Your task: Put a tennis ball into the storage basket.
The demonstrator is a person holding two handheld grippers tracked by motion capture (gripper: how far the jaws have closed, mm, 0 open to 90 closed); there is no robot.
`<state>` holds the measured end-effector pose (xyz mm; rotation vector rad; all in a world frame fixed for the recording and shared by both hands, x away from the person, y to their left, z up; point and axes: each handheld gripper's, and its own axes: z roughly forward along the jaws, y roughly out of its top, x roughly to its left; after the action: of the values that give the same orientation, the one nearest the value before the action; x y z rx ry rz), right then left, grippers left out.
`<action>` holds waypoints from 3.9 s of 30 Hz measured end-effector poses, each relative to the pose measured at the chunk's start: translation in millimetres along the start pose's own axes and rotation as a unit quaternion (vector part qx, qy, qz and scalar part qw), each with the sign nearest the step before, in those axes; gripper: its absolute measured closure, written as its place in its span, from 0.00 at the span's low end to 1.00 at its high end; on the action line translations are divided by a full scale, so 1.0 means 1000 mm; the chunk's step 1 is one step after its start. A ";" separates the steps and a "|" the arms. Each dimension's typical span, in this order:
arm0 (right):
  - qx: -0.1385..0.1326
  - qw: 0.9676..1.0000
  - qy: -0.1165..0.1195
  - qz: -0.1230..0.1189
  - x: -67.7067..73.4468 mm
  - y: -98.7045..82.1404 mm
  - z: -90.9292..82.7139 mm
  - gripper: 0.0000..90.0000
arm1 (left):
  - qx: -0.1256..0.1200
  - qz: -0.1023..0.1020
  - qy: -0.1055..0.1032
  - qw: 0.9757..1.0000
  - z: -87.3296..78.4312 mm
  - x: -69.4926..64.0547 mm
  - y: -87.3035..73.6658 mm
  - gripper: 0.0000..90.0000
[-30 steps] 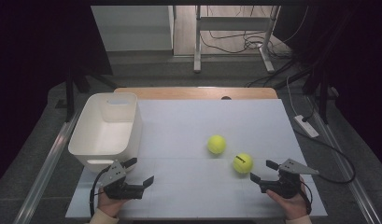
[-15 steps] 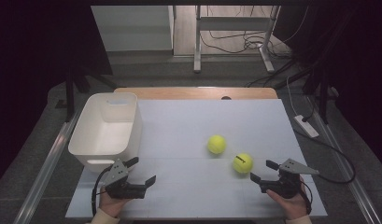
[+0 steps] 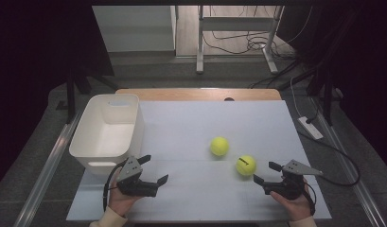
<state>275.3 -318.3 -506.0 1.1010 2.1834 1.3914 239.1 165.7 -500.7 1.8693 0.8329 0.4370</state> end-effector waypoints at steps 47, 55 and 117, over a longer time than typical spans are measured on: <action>-0.001 1.000 0.002 0.000 0.010 0.004 0.005 0.13 | 0.052 0.009 -0.075 0.996 0.074 -0.004 0.065 0.06; 0.000 1.000 0.002 0.000 0.010 0.004 0.006 0.14 | 0.071 0.014 -0.081 0.994 0.092 -0.004 0.071 0.06; 0.005 1.000 0.000 0.004 0.007 0.002 0.007 0.14 | 0.122 0.042 -0.103 0.986 0.157 -0.017 0.114 0.05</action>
<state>275.6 -308.0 -506.1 1.1150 2.1903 1.3849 365.6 22.3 -464.6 2.1412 0.6941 0.1940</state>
